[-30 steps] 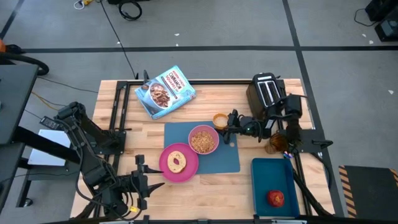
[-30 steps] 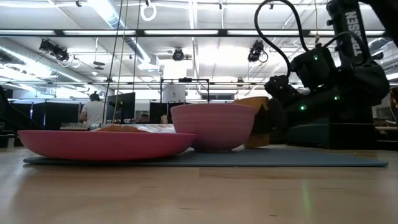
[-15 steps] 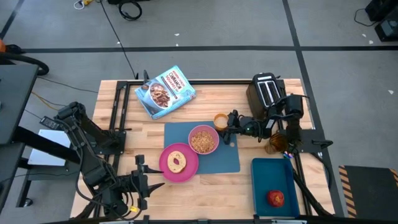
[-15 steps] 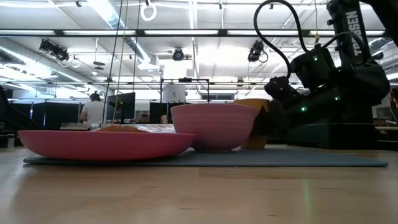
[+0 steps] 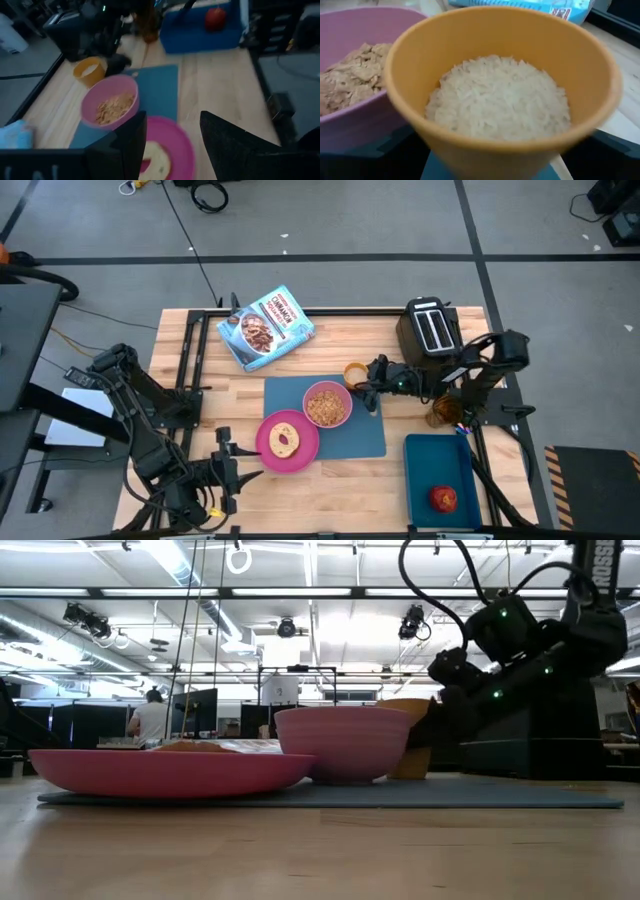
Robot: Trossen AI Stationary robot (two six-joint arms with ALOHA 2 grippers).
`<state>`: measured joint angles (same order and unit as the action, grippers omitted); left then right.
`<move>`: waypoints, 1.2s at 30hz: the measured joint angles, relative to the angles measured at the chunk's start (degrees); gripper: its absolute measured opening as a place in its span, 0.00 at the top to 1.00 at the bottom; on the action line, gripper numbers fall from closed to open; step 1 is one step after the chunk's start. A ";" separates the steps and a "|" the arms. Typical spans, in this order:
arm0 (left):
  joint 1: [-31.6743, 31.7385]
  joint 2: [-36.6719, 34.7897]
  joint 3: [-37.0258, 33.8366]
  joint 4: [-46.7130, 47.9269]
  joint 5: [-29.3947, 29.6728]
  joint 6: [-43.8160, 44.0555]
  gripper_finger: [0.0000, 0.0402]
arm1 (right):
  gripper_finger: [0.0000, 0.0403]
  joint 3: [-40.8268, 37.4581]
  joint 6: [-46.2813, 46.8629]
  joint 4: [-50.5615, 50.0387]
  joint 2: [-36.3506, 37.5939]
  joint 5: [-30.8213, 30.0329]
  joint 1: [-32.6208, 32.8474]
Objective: Arrange a breakfast setting
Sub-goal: Put the orange cup on the top right of the blue placemat, then put the blue cereal box on the table upright
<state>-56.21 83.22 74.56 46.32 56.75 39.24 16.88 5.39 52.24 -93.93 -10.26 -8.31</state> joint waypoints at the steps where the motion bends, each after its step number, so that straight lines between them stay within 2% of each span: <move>1: 0.41 0.00 0.00 1.70 -0.46 1.49 0.52 | 0.03 0.00 0.02 -2.15 1.36 0.02 0.06; 5: 3.30 0.00 0.00 7.02 -3.97 7.10 0.52 | 0.02 0.00 0.17 -9.67 6.89 0.04 0.41; 11: 7.06 -0.02 0.00 9.46 -7.66 7.56 0.52 | 0.02 0.00 2.24 -21.76 14.55 2.13 0.41; 15: 10.26 -0.02 -0.11 14.96 -10.56 10.33 0.52 | 0.02 0.00 3.02 -27.08 18.16 2.91 0.81; 18: 13.06 -1.10 -2.94 15.82 -11.18 11.99 0.52 | 0.02 0.02 2.33 -30.02 21.05 2.38 1.62; 23: 19.83 -4.01 -11.58 13.85 -13.59 14.02 0.52 | 0.02 3.35 -0.24 -38.42 25.66 -0.90 2.69; 27: 25.88 -5.58 -18.02 8.11 -13.61 10.65 0.50 | 0.02 7.48 -1.58 -47.00 28.23 -1.05 2.69; 29: 29.89 -5.77 -20.61 6.12 -15.61 7.65 0.47 | 0.02 9.35 -1.57 -51.53 29.48 -1.07 2.69; 33: 40.74 -5.63 -23.84 3.19 -17.59 1.77 0.36 | 0.02 12.12 -1.58 -58.92 31.50 -1.76 2.71; 36: 49.24 -5.22 -25.68 -2.33 -17.60 -6.46 0.30 | 0.02 13.46 -1.55 -62.13 32.98 -2.29 2.73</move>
<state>-6.97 78.00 48.89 43.99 39.16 32.78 30.34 3.84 -9.90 -60.95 -12.55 -5.58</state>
